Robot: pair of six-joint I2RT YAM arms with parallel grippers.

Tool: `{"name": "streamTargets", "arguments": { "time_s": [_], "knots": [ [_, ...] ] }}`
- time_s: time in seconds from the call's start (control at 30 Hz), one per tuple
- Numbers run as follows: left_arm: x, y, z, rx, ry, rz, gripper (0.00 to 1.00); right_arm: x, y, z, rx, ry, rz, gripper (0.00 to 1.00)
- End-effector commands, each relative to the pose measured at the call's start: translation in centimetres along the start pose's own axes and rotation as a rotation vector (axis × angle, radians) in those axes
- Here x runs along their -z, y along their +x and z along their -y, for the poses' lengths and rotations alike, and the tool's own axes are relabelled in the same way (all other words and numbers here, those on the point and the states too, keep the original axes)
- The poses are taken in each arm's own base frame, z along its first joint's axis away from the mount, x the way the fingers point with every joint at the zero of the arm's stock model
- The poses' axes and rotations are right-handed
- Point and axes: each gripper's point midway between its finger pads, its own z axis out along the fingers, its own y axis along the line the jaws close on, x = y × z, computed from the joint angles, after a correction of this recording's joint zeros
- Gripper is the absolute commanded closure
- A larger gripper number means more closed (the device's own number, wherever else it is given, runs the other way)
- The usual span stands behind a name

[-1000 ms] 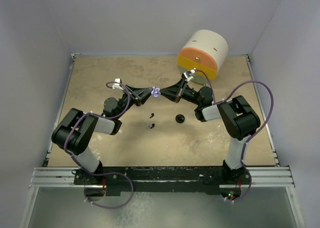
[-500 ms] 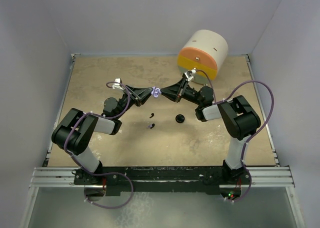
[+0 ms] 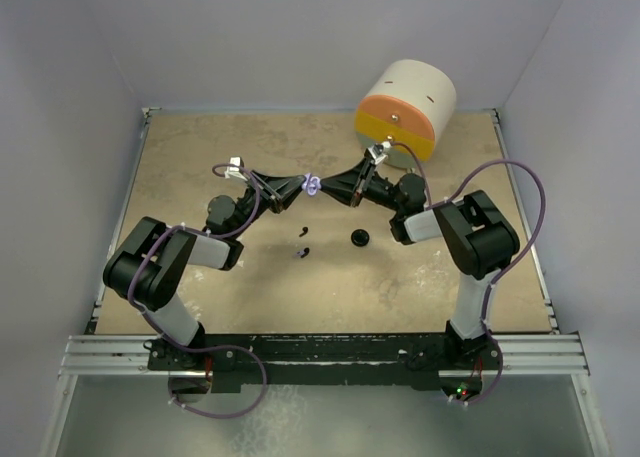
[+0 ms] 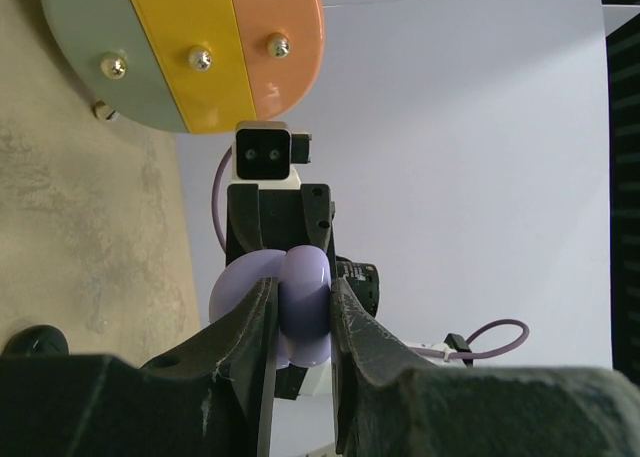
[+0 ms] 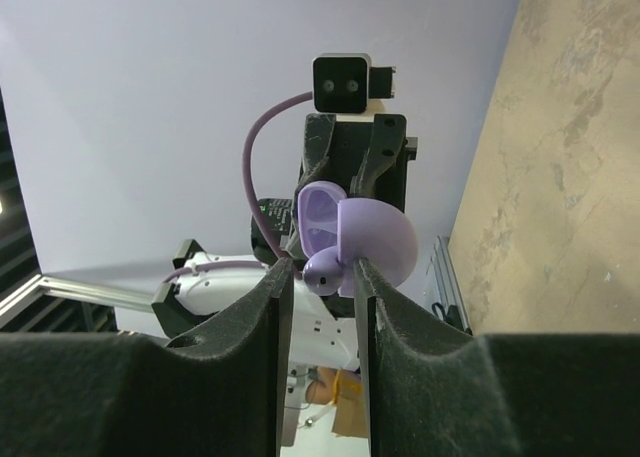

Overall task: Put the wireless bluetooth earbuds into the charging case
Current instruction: Place the earbud in the charging case.

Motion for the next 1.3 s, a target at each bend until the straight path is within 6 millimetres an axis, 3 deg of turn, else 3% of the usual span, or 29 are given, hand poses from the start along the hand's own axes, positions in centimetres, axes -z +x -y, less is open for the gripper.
{"name": "streamTargets", "arguments": {
  "time_s": [0.0,0.2,0.4,0.43,0.53,0.57,0.7,0.8,0.87,0.97,1.07,1.27],
  "knots": [
    [-0.3,0.2,3.2,-0.031,0.099,-0.015,1.0,0.4,0.1,-0.6,0.038,-0.026,-0.007,0.67],
    [-0.2,-0.1,3.3,-0.019,0.096,0.001,1.0,1.5,0.1,0.0,0.031,-0.03,0.006,0.63],
    [0.2,-0.8,2.5,-0.003,0.077,0.029,1.0,4.2,-0.9,-0.4,0.071,-0.055,0.048,0.55],
    [0.2,-0.9,2.3,-0.002,0.074,0.031,1.0,4.6,-1.1,-0.3,0.081,-0.053,0.06,0.47],
    [0.4,-0.9,1.7,0.001,0.061,0.034,1.0,4.9,-2.1,0.6,0.145,-0.007,0.086,0.06],
    [0.5,-0.9,1.5,0.003,0.058,0.036,1.0,4.8,-2.4,0.8,0.183,0.012,0.096,0.01],
    [0.8,-0.9,1.5,-0.001,0.05,0.044,1.0,4.3,-5.2,2.2,0.344,0.165,0.188,0.0],
    [1.1,-1.1,0.9,-0.014,0.016,0.063,1.0,4.7,-10.7,3.5,0.573,0.473,0.358,0.0],
    [1.3,-1.3,0.5,-0.026,-0.012,0.08,1.0,6.0,-12.0,2.8,0.672,0.606,0.437,0.0],
    [1.4,-1.7,0.2,-0.039,-0.041,0.104,1.0,7.3,-12.4,2.0,0.755,0.684,0.477,0.0],
    [1.4,-1.8,0.3,-0.042,-0.046,0.114,1.0,8.1,-11.9,3.3,0.818,0.831,0.455,0.0],
    [1.5,-2.0,-0.2,-0.041,-0.064,0.127,1.0,7.0,-7.7,5.0,0.906,0.965,0.382,0.0]
  ]
}}
